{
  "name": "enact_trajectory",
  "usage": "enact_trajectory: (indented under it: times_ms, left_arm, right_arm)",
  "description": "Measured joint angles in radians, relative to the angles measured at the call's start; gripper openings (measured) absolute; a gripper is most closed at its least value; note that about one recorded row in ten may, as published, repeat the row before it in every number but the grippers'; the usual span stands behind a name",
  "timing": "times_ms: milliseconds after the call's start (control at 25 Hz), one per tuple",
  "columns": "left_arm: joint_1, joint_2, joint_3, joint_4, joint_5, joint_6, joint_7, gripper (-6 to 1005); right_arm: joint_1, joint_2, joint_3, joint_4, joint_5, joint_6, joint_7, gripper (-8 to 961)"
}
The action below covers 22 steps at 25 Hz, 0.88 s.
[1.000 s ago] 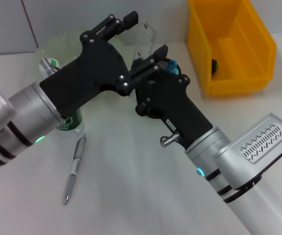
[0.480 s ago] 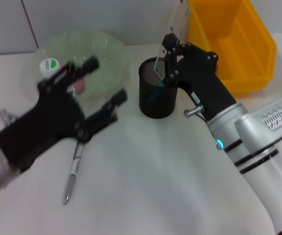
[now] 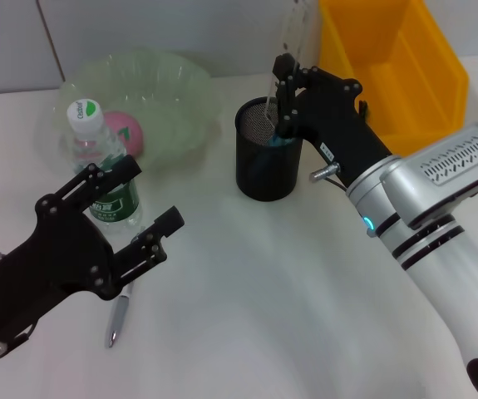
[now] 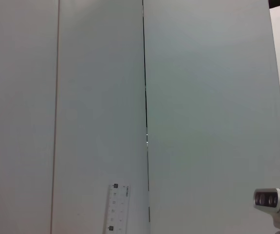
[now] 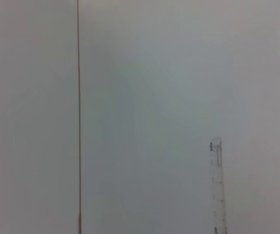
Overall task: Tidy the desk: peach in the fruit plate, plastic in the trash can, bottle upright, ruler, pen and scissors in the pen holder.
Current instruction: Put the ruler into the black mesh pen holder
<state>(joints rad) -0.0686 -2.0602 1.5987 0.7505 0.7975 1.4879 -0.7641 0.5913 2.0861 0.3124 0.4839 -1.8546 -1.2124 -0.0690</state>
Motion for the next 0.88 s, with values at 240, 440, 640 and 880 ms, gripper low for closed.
enact_trajectory:
  times_ms: [240, 440, 640, 880]
  left_arm:
    - [-0.014, 0.001, 0.004, -0.007, 0.001, 0.001, 0.001, 737]
    - [-0.014, -0.002, -0.001, -0.009, 0.027, 0.002, 0.004, 735]
    - [-0.031, -0.003, 0.002, -0.021, 0.028, 0.002, 0.010, 732]
    - [-0.052, -0.002, 0.002, -0.045, 0.028, 0.003, 0.010, 730]
  right_arm:
    - [0.006, 0.001, 0.002, -0.009, 0.002, 0.032, 0.002, 95]
    - [0.013, 0.003, 0.002, -0.011, 0.002, 0.063, 0.002, 108]
    - [0.020, 0.005, 0.001, -0.015, 0.001, 0.086, 0.002, 121]
    - [0.030, 0.005, 0.003, -0.030, 0.003, 0.139, 0.013, 136]
